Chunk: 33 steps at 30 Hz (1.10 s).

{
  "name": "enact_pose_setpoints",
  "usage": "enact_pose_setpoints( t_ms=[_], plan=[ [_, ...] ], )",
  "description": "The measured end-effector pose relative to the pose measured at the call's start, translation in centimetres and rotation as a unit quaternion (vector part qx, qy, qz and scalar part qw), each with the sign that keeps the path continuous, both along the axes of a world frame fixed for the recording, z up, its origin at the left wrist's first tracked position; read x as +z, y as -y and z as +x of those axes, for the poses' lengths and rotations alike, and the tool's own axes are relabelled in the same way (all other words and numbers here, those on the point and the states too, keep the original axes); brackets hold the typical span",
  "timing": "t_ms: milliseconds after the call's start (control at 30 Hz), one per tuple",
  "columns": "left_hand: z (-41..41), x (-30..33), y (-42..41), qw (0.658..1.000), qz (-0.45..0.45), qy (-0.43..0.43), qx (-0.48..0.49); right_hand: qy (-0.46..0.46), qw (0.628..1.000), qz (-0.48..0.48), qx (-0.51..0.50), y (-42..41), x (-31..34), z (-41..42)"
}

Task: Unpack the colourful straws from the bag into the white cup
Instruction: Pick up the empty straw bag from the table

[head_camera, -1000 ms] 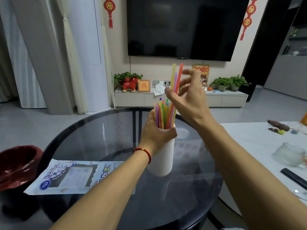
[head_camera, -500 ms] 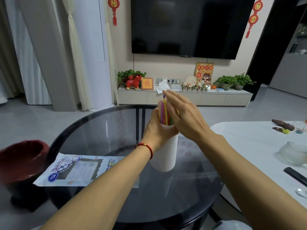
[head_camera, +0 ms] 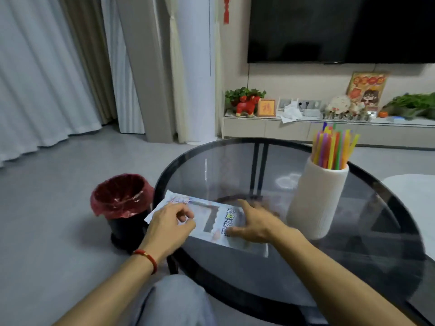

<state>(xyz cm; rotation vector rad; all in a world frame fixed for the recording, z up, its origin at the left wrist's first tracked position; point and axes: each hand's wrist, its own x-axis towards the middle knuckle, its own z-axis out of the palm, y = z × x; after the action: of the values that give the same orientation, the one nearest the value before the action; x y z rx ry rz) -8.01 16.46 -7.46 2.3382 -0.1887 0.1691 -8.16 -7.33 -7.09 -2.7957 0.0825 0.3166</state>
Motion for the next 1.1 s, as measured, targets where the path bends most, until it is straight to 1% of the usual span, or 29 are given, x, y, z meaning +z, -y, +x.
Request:
enact_pose_setpoints(
  t_ms=[67,133,167,200,267,300,333,400,467,500,533,600,633,733,800,900,967,1033,1100],
  plan=[
    [0.0,-1.3,-2.5,0.996,-0.028,-0.042,0.071,0.0,0.999,-0.035,-0.011,-2.7,-0.6,1.9],
    [-0.4,-2.1,-2.3,0.985,-0.062,-0.092,0.129,-0.017,0.999,0.025,-0.033,-4.5,-0.4,2.9],
    [-0.2,-2.6,-2.9,0.974,-0.1,-0.126,0.159,-0.032,0.996,0.07,-0.036,-6.6,-0.4,4.0],
    [-0.1,-2.7,-3.1,0.959,-0.166,-0.161,0.166,-0.041,0.992,0.112,-0.044,-8.5,-0.3,4.9],
    [0.0,-2.2,-3.4,0.91,-0.328,-0.223,0.123,-0.042,0.982,0.178,-0.051,-12.2,-0.4,6.4],
    [0.0,-2.0,-4.1,0.883,-0.394,-0.235,0.101,-0.043,0.98,0.193,-0.038,-14.5,-0.5,7.4],
    [0.2,-1.8,-4.9,0.867,-0.432,-0.23,0.094,-0.044,0.979,0.2,-0.019,-16.4,-0.5,8.1],
    [1.2,-1.4,-7.4,0.844,-0.48,-0.205,0.126,-0.073,0.965,0.25,0.039,-19.3,-0.1,9.0],
    [3.2,-1.4,-10.8,0.807,-0.531,-0.21,0.153,-0.111,0.928,0.35,0.072,-20.3,0.2,9.7],
    [4.3,-1.3,-12.6,0.788,-0.552,-0.225,0.152,-0.105,0.915,0.383,0.07,-20.1,0.1,9.7],
    [5.6,-1.2,-14.3,0.771,-0.569,-0.244,0.148,-0.083,0.914,0.391,0.065,-19.6,-0.2,9.9],
    [8.4,-1.1,-17.1,0.749,-0.587,-0.272,0.146,-0.034,0.932,0.358,0.046,-18.2,-1.8,9.9],
    [9.9,-0.9,-18.0,0.746,-0.587,-0.279,0.147,-0.011,0.934,0.356,0.04,-17.4,-2.7,9.9],
    [14.4,-1.1,-19.8,0.754,-0.571,-0.284,0.157,0.04,0.925,0.373,0.056,-16.2,-5.1,9.8],
    [16.7,-1.7,-20.6,0.735,-0.591,-0.28,0.18,0.057,0.921,0.381,0.057,-16.0,-6.1,10.1],
    [17.5,-3.2,-21.0,0.691,-0.633,-0.273,0.219,0.066,0.916,0.391,0.057,-15.9,-6.6,10.3],
    [17.0,-4.2,-20.7,0.697,-0.64,-0.229,0.229,0.068,0.915,0.395,0.055,-15.7,-6.8,10.2],
    [16.3,-5.2,-20.7,0.718,-0.627,-0.183,0.242,0.079,0.914,0.395,0.053,-15.8,-6.9,9.9],
    [15.7,-5.5,-21.1,0.741,-0.594,-0.132,0.286,0.089,0.913,0.395,0.048,-16.1,-6.7,9.6]
  ],
)
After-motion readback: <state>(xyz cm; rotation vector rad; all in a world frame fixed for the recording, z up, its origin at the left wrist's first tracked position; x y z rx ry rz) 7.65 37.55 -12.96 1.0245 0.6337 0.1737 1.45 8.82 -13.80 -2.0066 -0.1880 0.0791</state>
